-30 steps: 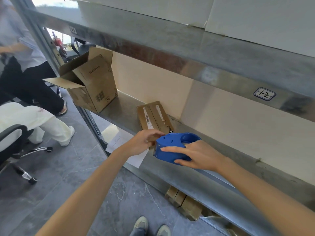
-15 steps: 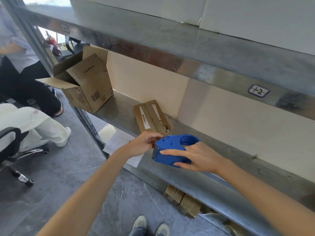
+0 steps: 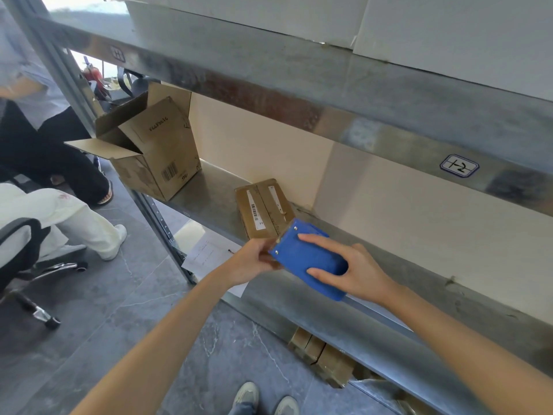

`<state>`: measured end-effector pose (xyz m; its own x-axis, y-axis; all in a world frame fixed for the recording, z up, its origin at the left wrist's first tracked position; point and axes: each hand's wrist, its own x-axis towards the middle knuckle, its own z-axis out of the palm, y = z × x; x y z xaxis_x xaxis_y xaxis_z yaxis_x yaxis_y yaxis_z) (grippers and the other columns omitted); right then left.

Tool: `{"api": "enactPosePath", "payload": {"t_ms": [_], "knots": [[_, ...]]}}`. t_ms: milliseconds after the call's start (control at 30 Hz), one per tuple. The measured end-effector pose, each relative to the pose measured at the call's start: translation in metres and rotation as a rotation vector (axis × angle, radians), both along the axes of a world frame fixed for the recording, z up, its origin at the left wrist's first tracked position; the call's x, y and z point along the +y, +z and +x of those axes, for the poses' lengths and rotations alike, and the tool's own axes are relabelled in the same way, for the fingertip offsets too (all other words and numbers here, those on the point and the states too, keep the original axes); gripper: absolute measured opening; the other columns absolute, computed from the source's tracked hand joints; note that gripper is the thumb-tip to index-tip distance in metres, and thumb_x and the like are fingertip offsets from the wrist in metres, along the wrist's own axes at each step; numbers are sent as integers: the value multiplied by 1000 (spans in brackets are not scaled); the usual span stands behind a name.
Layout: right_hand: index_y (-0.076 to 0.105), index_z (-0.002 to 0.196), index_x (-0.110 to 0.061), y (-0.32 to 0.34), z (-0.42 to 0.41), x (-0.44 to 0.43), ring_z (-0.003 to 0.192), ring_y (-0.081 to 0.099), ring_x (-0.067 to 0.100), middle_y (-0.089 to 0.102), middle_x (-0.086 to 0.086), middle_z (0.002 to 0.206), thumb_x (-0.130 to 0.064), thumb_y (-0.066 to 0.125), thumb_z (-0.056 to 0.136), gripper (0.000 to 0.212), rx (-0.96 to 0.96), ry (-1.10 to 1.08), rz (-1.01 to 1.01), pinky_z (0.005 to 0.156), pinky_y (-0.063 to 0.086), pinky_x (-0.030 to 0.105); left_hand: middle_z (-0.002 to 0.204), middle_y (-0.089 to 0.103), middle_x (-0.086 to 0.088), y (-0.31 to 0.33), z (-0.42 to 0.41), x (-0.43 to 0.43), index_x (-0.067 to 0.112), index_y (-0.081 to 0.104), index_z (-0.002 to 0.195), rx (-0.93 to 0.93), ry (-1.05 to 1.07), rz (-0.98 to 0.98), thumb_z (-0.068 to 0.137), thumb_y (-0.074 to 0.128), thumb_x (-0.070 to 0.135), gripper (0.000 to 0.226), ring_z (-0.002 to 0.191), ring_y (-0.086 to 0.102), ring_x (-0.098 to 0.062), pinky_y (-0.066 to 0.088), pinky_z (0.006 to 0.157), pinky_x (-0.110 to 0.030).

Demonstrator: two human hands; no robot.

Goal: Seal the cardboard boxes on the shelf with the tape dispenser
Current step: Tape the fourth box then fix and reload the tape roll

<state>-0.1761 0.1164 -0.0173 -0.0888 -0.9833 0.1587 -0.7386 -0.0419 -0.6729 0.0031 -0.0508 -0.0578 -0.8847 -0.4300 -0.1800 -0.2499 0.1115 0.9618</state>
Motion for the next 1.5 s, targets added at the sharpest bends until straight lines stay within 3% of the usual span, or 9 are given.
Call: {"api": "enactPosePath", "payload": {"t_ms": [100,200,367,533,800,967,1200,1400,1500], "knots": [[50,134,-55,8,6,-3,99,67,8,62,-27,121,-29,73,89,57,-282,-78,-2,79,56,25,108,75,5,1,-3,9,18,65,115,38,51,142,86,71,-4,36,104,70,-12,56,94,-31],[53,134,-48,12,14,-6,110,62,6,57,-30,126,-25,74,88,56,-402,-79,0,81,53,19,108,73,11,5,-7,18,26,64,111,99,99,204,85,71,-5,41,105,69,-10,56,92,-30],[53,135,-47,15,18,-9,108,62,6,56,-33,126,-25,73,88,55,-439,-90,23,78,54,20,107,71,16,5,-8,22,28,62,109,135,150,228,89,66,-8,42,102,68,-2,56,85,-24],[53,135,-45,13,20,-10,108,63,8,56,-32,126,-23,73,88,55,-478,-105,37,79,56,23,100,72,27,0,-10,23,33,63,107,125,216,222,89,68,-1,39,103,67,2,56,89,-25],[55,133,-40,14,24,-14,107,62,5,58,-33,122,-24,73,85,53,-571,-164,17,79,54,21,117,72,2,-7,-14,33,19,66,120,108,257,421,92,67,16,28,113,67,-17,52,101,-37],[55,133,-40,12,26,-15,106,63,5,58,-32,123,-26,72,85,54,-606,-182,19,79,54,22,109,74,7,-5,-16,37,19,65,116,127,249,517,95,61,10,23,106,69,-12,56,87,-27],[54,134,-39,13,27,-19,108,62,4,58,-30,124,-26,72,85,54,-644,-193,24,79,53,21,102,76,7,-3,-16,42,17,67,111,202,251,585,90,63,12,22,99,71,-11,56,81,-24],[54,135,-41,9,25,-18,107,63,5,58,-30,124,-26,72,86,54,-663,-218,30,80,53,21,113,74,-4,-9,-13,38,16,74,108,271,316,672,85,64,19,26,109,68,-22,57,88,-36],[54,135,-41,8,24,-17,106,64,7,60,-28,123,-27,71,85,55,-686,-224,37,82,54,25,123,70,-6,-11,-11,36,17,69,119,249,271,682,82,68,20,37,116,65,-26,55,94,-39]]}}
